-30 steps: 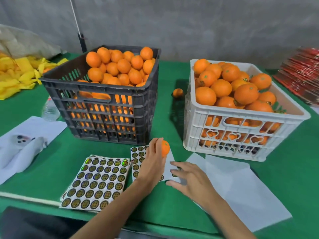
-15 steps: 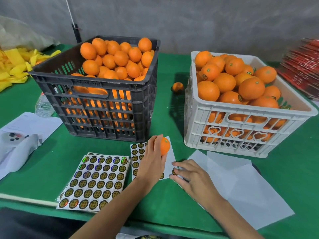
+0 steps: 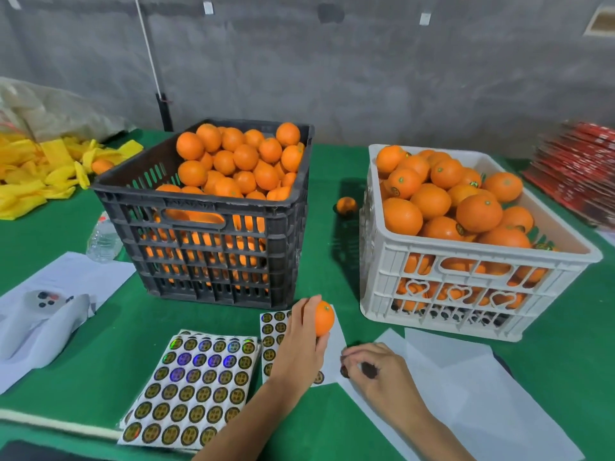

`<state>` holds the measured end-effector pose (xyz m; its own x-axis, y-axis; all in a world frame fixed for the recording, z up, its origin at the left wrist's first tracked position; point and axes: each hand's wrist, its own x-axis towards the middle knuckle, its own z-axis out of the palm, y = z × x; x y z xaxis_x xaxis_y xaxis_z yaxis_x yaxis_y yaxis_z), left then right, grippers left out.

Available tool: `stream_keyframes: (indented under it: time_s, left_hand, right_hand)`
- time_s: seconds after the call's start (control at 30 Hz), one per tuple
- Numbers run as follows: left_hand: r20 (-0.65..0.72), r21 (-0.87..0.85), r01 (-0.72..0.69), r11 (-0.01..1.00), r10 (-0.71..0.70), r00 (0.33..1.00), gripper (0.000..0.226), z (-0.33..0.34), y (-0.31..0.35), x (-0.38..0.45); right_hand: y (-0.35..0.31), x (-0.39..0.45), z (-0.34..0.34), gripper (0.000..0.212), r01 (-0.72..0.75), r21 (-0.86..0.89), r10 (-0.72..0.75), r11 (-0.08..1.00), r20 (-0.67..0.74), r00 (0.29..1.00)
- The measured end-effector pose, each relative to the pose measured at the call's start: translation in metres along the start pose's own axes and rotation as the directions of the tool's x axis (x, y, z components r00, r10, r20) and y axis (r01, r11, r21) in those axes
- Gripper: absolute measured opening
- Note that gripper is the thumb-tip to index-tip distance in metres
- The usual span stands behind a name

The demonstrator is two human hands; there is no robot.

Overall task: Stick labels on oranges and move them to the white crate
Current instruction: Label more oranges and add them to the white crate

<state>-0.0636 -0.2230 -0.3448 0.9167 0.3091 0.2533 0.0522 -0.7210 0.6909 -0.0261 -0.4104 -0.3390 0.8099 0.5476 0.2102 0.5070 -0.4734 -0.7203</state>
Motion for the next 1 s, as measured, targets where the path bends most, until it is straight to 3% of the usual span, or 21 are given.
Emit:
stream_keyframes:
  time_s: [0.13, 0.27, 0.4, 0.53, 0.73, 0.9, 1.0]
  left_hand:
    - [0.014, -0.013, 0.021, 1.0, -0.02, 1.0, 0.067, -0.004, 0.002, 0.001]
    - [0.012, -0.022, 0.031, 0.999, -0.03, 0.999, 0.068, -0.004, 0.0, 0.001]
    - [0.011, -0.023, 0.032, 0.999, -0.032, 0.999, 0.068, -0.003, 0.0, 0.0]
    - [0.007, -0.02, 0.025, 0.999, -0.025, 1.0, 0.068, -0.003, -0.001, 0.0]
    - [0.029, -0.01, 0.03, 1.0, -0.029, 0.999, 0.069, -0.003, -0.002, 0.0]
    - [0.037, -0.006, 0.031, 0.999, -0.031, 0.999, 0.069, -0.004, -0.002, -0.001]
    - [0.036, -0.003, 0.025, 1.0, -0.025, 0.999, 0.069, -0.004, -0.002, -0.002]
  right_hand:
    - [-0.003, -0.004, 0.001, 0.031, 0.117, -0.193, -0.108, 0.974, 0.057, 0.993]
    - [-0.003, -0.005, 0.0, 0.016, 0.158, -0.214, -0.156, 0.964, 0.023, 0.987]
    - [-0.004, -0.006, 0.0, 0.031, 0.21, -0.328, -0.22, 0.921, 0.007, 0.975]
    - [-0.006, -0.007, -0.001, 0.037, 0.269, -0.336, -0.274, 0.903, 0.033, 0.961]
    - [-0.012, -0.008, -0.006, 0.025, 0.366, -0.4, -0.366, 0.841, 0.079, 0.927]
    - [-0.014, -0.011, -0.003, 0.012, 0.346, -0.373, -0.358, 0.861, 0.039, 0.933]
    - [-0.019, -0.013, 0.001, 0.011, 0.221, -0.298, -0.231, 0.929, 0.0, 0.973]
